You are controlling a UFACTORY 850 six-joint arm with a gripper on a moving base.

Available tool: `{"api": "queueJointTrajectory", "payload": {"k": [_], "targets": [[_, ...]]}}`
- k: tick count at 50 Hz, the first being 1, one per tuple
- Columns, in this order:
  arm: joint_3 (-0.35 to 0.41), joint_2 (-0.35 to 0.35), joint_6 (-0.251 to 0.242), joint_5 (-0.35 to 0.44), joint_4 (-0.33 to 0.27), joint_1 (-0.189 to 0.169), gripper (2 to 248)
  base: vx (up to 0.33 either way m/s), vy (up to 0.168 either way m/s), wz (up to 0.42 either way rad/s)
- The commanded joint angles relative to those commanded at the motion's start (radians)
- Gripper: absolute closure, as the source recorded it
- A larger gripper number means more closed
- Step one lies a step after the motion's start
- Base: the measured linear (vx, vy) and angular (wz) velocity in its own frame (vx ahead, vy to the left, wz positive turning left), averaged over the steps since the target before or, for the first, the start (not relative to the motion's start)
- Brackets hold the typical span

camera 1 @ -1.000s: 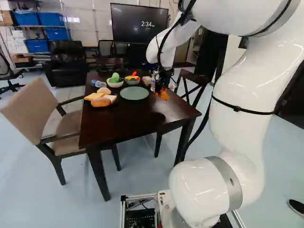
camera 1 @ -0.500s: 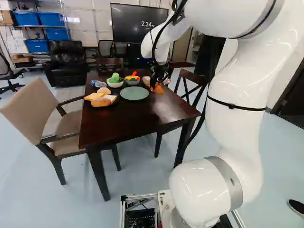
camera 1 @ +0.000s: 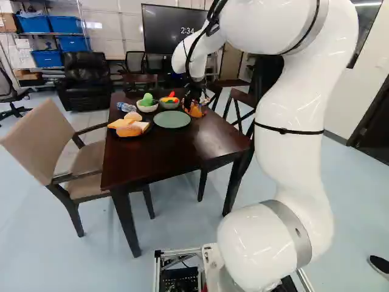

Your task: Move the croissant to the empty plate

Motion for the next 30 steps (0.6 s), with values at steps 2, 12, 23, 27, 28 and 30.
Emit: {"api": "queueJointTrajectory", "payload": {"k": [2,12,23,27,28,30], "targets": [[-0.009,-0.007,0.0,0.0,0.0,0.004,125,0.0,0.0,0.0],[-0.057,-0.045,0.0,0.0,0.0,0.025,125,0.0,0.0,0.0],[-0.113,-0.096,0.0,0.0,0.0,0.047,125,0.0,0.0,0.0],[-0.134,-0.119,0.0,0.0,0.0,0.055,125,0.0,0.0,0.0],[-0.139,-0.125,0.0,0.0,0.0,0.057,125,0.0,0.0,0.0],[-0.15,-0.137,0.0,0.0,0.0,0.06,125,0.0,0.0,0.0]]}}
